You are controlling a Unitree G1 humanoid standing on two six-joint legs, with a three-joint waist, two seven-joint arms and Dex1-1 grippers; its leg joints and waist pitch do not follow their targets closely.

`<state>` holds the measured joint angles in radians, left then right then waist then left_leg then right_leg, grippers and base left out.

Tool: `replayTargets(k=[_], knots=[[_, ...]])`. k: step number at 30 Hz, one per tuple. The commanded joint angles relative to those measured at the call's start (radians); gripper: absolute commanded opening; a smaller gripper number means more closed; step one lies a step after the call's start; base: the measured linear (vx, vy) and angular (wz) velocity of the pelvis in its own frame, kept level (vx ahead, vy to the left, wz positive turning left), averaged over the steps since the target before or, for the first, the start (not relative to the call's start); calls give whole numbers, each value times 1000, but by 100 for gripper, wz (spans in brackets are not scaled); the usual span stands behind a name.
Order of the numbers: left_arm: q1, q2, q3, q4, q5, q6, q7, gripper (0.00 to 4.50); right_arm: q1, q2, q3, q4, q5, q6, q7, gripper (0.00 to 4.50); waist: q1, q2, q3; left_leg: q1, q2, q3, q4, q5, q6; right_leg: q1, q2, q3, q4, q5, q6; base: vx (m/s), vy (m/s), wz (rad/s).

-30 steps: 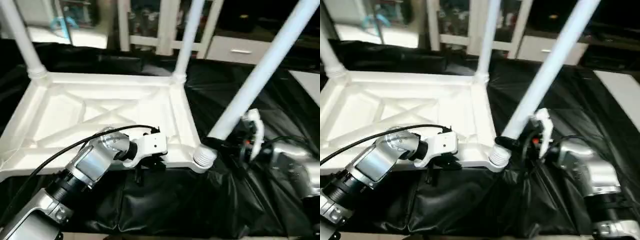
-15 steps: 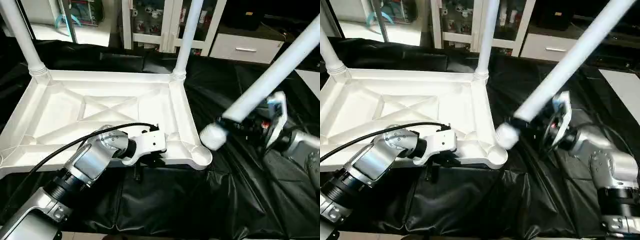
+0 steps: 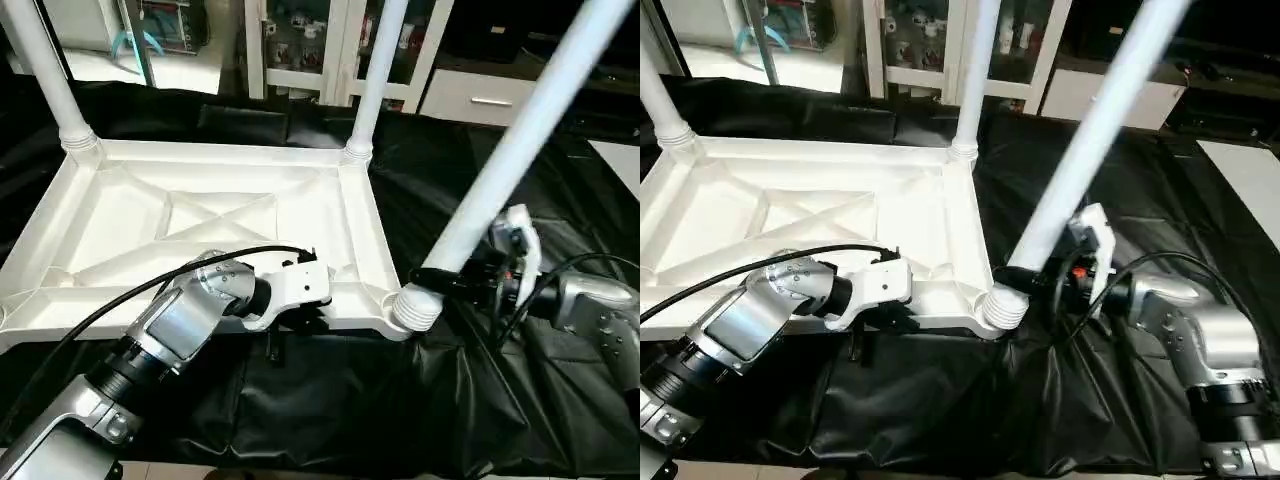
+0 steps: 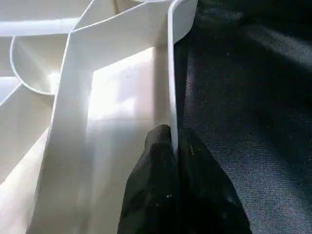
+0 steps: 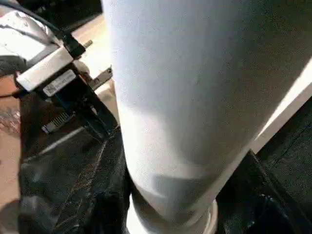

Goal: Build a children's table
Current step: Rotate table base

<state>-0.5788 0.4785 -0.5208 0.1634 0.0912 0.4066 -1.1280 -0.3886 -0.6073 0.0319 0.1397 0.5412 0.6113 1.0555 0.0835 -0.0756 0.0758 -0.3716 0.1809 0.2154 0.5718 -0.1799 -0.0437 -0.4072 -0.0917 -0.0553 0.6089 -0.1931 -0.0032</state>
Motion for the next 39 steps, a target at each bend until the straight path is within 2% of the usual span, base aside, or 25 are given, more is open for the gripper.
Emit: replayTargets(k=[1,3,4,5,8,11,15,18,19,21,25,31,39], knots=[[10,7,-5,9,13,-14,0,0,-21,-12,37,2,-46,-38,8,184,1,-9,-64,18,56,-27,-53,-99,45,43,-61,45,-63,-147,-219,0,0,0],[9,6,-6,12,13,-14,1,0,-47,-6,75,38,-98,-77,8,184,1,-9,-64,19,56,-26,-51,-94,47,42,-61,46,-60,-133,-223,0,0,0],[9,6,-6,12,13,-14,1,0,-47,-6,75,38,-98,-77,8,184,-1,-10,-64,18,55,-25,-51,-92,50,43,-61,46,-60,-128,-229,0,0,0],[10,6,-6,11,14,-14,2,0,-72,0,100,64,-126,-95,14,184,0,-13,-64,19,56,-25,-50,-93,52,43,-61,46,-59,-128,-230,0,0,0],[11,6,-6,10,14,-12,4,0,-84,-1,121,76,-141,-103,35,184,1,-12,-65,19,57,-26,-49,-92,56,44,-61,47,-58,-127,-232,0,0,0],[11,6,-5,10,14,-12,6,0,-87,-1,139,88,-160,-114,50,184,1,-16,-66,18,56,-25,-47,-77,65,46,-61,46,-54,-99,-235,0,0,0],[11,5,-3,14,16,-12,10,0,-89,7,159,110,-178,-135,58,184,1,-15,-66,19,56,-25,-46,-82,67,44,-61,47,-54,-109,-239,0,0,0],[9,4,-2,17,16,-14,10,0,-93,13,162,120,-180,-140,59,184,1,-15,-66,19,56,-26,-46,-86,64,45,-59,46,-54,-109,-240,0,0,0],[8,3,-2,20,17,-15,10,0,-97,22,161,132,-182,-144,58,184,1,-10,-67,20,56,-26,-46,-91,61,45,-60,46,-54,-108,-241,0,0,0],[7,3,-3,23,17,-18,10,0,-100,34,164,144,-185,-151,57,184,-2,-10,-67,20,55,-26,-46,-101,56,44,-58,46,-55,-112,-243,0,0,0],[4,1,-4,27,18,-21,8,0,-103,68,163,174,-187,-164,46,184,-7,-8,-63,21,56,-28,-50,-151,32,43,-60,46,-63,-176,-232,0,0,0],[4,-2,-5,27,17,-22,9,0,-98,108,132,226,-172,-157,10,184,-18,-8,-63,22,57,-32,-53,-191,8,42,-60,45,-66,-208,-222,0,0,0],[9,-2,-3,17,17,-16,10,0,-48,116,88,271,-176,-174,-11,184,-20,-11,-63,23,58,-33,-54,-212,2,38,-61,46,-70,-227,-209,0,0,0]])
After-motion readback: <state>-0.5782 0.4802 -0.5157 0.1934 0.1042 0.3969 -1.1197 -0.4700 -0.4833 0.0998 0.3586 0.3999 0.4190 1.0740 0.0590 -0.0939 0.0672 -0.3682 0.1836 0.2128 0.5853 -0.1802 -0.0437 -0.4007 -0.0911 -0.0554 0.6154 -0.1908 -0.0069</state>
